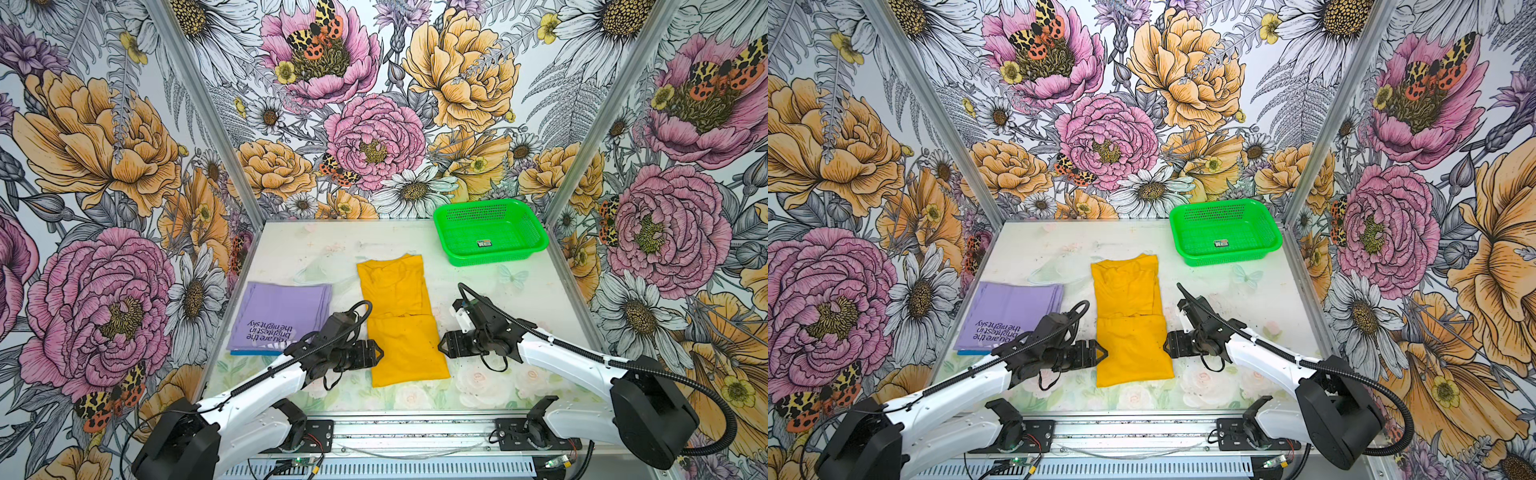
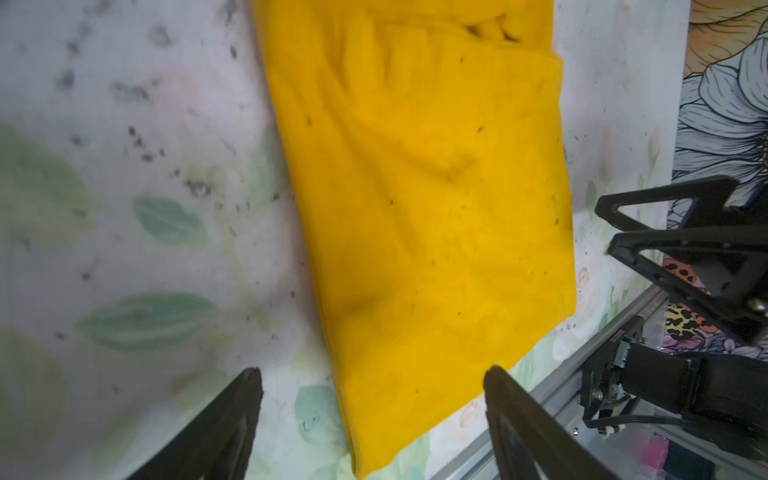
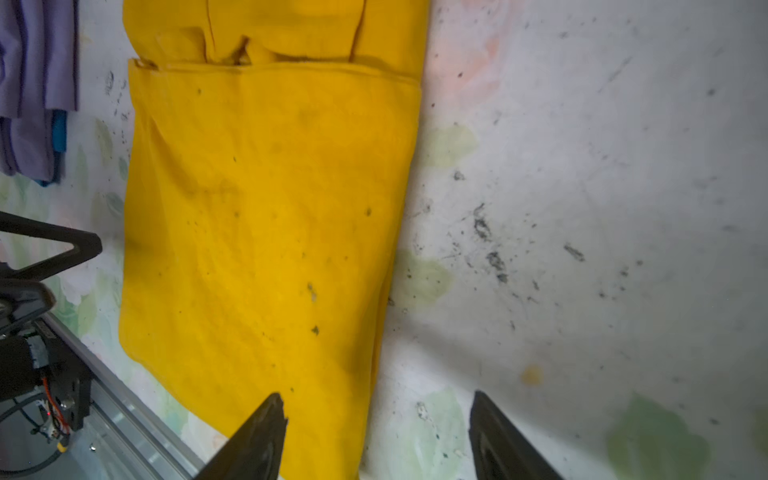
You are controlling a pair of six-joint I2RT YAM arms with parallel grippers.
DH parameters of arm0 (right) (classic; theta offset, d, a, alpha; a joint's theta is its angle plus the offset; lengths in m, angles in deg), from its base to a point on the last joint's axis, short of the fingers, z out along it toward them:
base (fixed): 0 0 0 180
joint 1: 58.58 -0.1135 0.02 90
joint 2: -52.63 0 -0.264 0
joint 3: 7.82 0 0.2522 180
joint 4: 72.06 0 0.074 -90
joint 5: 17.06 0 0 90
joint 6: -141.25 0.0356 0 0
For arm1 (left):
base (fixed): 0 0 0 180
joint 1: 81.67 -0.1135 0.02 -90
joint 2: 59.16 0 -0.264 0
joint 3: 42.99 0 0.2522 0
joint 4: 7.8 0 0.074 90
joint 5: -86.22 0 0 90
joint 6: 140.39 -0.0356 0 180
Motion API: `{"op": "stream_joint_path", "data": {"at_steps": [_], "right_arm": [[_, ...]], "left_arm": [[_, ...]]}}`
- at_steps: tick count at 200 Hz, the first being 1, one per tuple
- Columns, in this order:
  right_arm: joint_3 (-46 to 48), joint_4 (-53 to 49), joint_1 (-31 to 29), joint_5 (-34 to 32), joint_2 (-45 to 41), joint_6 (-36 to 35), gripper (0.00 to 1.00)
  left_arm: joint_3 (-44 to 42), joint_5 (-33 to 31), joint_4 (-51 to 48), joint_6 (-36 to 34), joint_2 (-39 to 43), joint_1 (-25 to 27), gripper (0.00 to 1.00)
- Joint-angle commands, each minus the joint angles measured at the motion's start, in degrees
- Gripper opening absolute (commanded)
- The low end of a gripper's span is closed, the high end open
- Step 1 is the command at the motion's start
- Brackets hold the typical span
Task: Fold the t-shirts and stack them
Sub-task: 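Grasp the near corners and lift them with both grippers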
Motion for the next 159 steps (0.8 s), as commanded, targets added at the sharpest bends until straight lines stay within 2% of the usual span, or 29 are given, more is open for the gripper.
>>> {"op": "stream_joint_path", "data": {"at_steps": [1,20,28,55,95,159], "right_arm": [[1.25,0.63,-1.24,2.53,0.65,-0.27,0.63],[2.66,0.75,-2.61,2.47,-0.02,0.54,0.61],[3.17,0.68,-3.08,2.22,-0.37,0.88,0.6],[4.55,0.95,-4.13,2.39,-1.05,2.29,0.55],[5.46,1.69,-5.88,3.03,-0.5,3.62,0.41],[6.66,1.9,-8.23,5.68,-0.52,5.04,0.38]], "left_arm": [[-2.17,-5.25,-1.49,8.37,4.64,4.73,0.64],[-3.2,-6.45,-3.42,11.48,6.75,8.65,0.47],[-3.64,-6.84,-3.94,12.61,7.37,10.1,0.43],[-5.04,-7.38,-3.93,14.94,7.98,13.27,0.4],[-5.49,-8.24,-2.55,15.22,6.98,14.32,0.39],[-6.42,-6.62,3.94,13.38,1.85,15.16,0.27]]}}
